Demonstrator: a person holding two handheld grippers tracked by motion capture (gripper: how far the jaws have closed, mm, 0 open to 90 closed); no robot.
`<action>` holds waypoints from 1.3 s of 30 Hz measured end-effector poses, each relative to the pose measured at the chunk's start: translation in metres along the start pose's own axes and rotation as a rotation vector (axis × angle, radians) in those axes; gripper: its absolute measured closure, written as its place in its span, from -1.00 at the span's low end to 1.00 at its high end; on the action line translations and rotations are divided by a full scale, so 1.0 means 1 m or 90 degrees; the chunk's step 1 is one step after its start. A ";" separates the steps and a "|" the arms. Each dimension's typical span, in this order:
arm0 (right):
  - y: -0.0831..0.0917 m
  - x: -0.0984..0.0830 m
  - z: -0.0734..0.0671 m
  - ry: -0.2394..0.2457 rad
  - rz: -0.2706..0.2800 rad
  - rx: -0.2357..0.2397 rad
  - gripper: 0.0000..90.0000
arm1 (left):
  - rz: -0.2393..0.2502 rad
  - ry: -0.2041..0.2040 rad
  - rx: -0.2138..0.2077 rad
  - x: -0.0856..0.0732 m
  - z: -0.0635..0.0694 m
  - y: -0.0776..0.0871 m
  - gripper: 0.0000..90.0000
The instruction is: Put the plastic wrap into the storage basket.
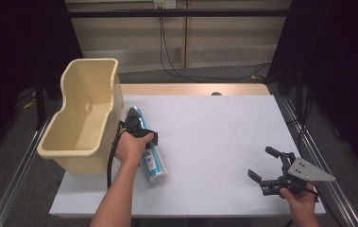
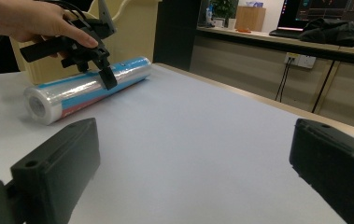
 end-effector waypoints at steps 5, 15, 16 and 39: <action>0.000 0.000 0.001 -0.001 0.001 0.000 -0.97 | -0.020 -0.024 0.035 -0.001 0.003 0.002 -0.38; 0.000 -0.001 0.002 -0.002 0.001 -0.001 -0.97 | -0.058 -0.070 0.085 -0.003 0.002 0.007 -0.30; 0.000 -0.001 0.003 -0.006 0.002 -0.001 -0.97 | -0.059 -0.071 0.086 -0.003 0.002 0.008 -0.29; 0.002 -0.001 0.004 -0.005 0.001 -0.006 -0.97 | -0.071 -0.091 0.065 -0.003 0.027 0.058 -0.28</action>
Point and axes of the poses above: each handheld gripper's, and its own axes: y roughly backward along the jaws, x roughly out of its top, z roughly to its right, the point moved 9 cm from there along -y, roughly forward along the jaws, and after that the axes turned 11 degrees about -z, right-handed, at the moved point
